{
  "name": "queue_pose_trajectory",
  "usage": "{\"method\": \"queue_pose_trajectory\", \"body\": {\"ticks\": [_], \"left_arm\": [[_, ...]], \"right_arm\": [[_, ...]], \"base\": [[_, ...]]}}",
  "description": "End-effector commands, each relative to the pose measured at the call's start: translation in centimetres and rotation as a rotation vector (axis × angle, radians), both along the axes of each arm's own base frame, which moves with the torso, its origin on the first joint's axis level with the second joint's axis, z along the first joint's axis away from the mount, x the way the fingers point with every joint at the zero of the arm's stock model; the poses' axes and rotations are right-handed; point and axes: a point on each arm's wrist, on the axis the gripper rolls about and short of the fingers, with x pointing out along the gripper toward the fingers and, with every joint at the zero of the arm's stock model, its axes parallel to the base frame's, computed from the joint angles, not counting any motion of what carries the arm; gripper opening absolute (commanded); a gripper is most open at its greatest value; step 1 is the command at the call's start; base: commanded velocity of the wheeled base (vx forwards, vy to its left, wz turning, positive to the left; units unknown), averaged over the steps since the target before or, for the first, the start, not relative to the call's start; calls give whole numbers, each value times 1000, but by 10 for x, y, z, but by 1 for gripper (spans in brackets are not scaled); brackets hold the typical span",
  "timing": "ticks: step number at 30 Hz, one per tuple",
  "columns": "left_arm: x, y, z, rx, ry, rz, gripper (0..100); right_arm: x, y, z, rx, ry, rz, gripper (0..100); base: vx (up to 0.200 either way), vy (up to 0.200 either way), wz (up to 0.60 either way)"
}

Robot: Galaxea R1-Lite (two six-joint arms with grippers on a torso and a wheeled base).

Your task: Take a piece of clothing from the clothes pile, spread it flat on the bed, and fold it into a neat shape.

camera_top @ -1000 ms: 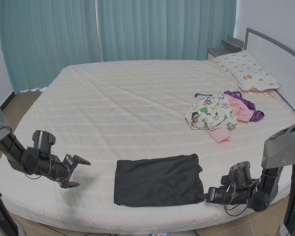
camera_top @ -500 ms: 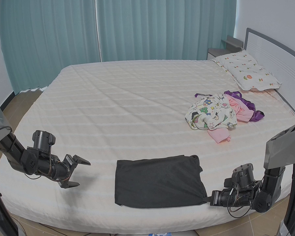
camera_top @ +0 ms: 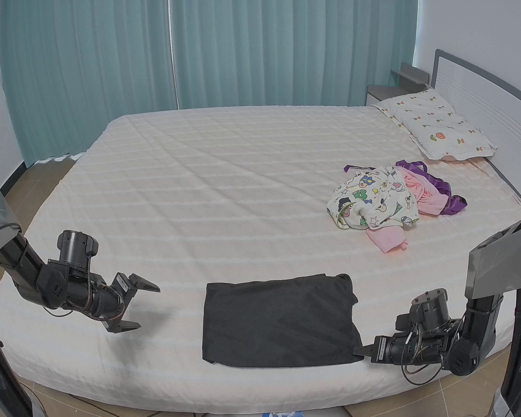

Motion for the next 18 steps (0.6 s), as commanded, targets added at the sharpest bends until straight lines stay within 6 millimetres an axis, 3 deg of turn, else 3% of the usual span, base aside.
{"method": "queue_pose_trajectory", "body": {"ticks": [1, 8, 18], "left_arm": [[0, 0, 0, 1, 2, 1, 100], [0, 0, 0, 2, 1, 2, 100], [0, 0, -1, 2, 4, 2, 100]], "right_arm": [[3, -1, 4, 35, -30, -30, 100], [1, -4, 10, 159, -32, -138, 100], [0, -4, 7, 166, -17, -150, 100]], "base": [[0, 0, 0], [0, 0, 0], [-180, 0, 0]]}}
